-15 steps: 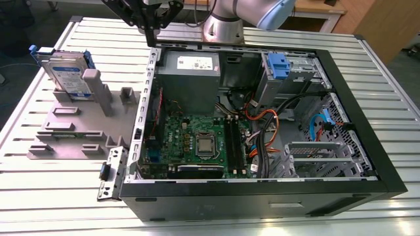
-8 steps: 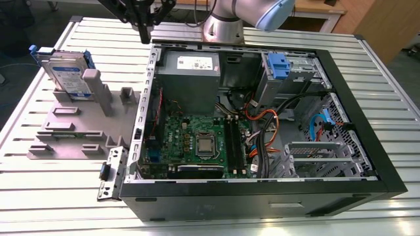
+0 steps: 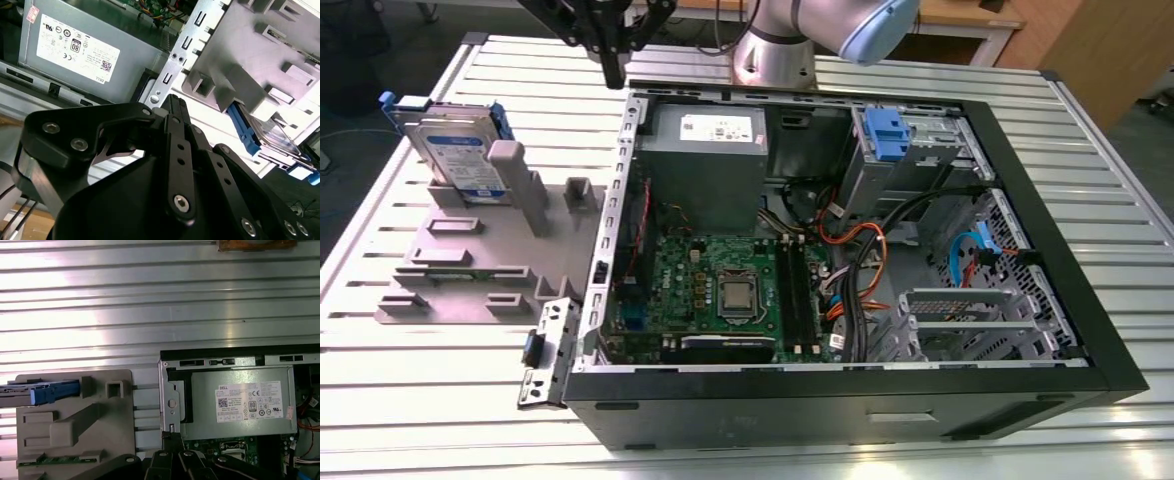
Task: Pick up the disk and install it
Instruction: 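Reach for the disk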
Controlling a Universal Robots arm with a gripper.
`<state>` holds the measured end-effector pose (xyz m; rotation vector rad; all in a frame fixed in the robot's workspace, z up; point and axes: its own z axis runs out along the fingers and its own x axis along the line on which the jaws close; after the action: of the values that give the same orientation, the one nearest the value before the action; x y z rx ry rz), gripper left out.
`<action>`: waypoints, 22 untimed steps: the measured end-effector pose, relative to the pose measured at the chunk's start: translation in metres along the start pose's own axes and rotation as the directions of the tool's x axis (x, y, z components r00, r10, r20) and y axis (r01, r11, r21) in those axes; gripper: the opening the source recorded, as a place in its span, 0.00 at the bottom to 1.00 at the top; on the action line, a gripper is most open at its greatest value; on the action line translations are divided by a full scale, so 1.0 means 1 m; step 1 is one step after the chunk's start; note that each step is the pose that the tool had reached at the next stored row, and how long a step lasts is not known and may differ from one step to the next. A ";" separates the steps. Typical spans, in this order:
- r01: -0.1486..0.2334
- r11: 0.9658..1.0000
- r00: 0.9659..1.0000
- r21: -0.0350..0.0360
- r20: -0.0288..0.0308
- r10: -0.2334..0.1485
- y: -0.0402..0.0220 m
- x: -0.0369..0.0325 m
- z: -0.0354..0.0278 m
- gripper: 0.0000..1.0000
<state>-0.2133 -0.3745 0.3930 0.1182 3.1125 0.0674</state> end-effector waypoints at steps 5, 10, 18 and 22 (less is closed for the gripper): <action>0.000 1.000 1.000 0.000 0.000 0.000 -0.0007 0.0142 -0.0004 0.11; 0.000 1.000 1.000 0.000 -0.001 0.000 -0.0014 0.0306 -0.0006 0.11; -0.001 1.000 0.999 0.003 -0.032 0.001 -0.0012 0.0456 -0.0002 0.11; -0.001 1.000 0.999 0.002 -0.032 0.001 0.0001 0.0585 0.0006 0.11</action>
<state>-0.2715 -0.3699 0.3910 0.1200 3.1444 0.0663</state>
